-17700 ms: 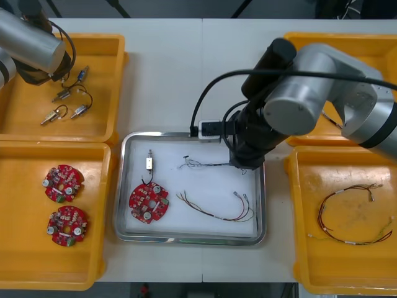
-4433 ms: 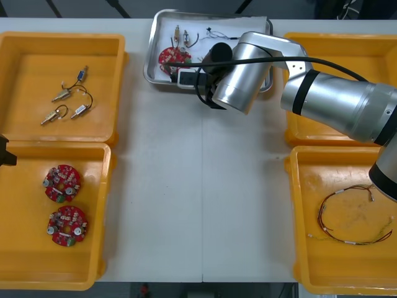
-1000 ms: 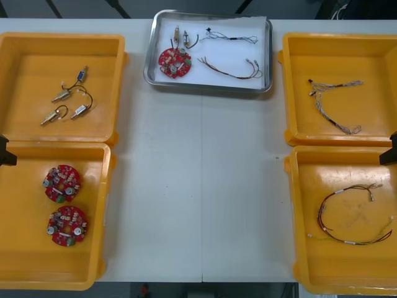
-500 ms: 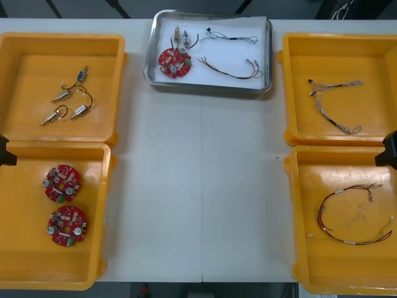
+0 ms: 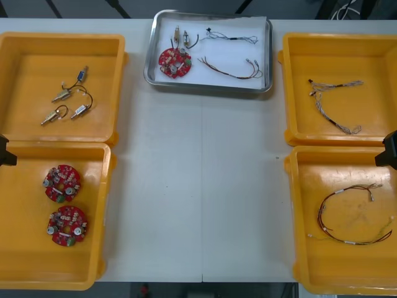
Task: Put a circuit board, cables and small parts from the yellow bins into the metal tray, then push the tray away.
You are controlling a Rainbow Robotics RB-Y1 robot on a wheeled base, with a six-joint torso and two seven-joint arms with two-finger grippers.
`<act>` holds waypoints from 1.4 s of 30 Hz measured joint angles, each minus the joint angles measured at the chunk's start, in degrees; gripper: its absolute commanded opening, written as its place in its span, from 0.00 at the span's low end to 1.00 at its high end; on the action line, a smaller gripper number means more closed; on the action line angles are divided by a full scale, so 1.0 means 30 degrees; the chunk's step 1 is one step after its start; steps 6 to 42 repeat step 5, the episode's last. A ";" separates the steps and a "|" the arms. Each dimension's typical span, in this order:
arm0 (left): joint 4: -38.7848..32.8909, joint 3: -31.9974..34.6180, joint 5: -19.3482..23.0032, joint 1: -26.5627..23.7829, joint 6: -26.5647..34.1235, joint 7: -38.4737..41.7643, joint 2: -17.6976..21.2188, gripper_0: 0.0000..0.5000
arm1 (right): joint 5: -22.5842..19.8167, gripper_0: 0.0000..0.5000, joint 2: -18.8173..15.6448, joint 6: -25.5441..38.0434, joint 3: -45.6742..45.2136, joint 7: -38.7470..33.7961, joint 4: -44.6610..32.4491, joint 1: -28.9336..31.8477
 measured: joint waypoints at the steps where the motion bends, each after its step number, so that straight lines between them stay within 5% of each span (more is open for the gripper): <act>1: 0.0000 0.0000 0.0000 0.0000 0.0000 0.0000 0.0000 1.00 | 0.0000 1.00 0.0000 0.0000 0.0000 0.0000 0.0000 0.0000; 42: 0.0000 0.0000 0.0000 0.0000 0.0000 0.0000 0.0000 1.00 | 0.0000 1.00 0.0000 0.0000 0.0000 0.0000 0.0000 0.0000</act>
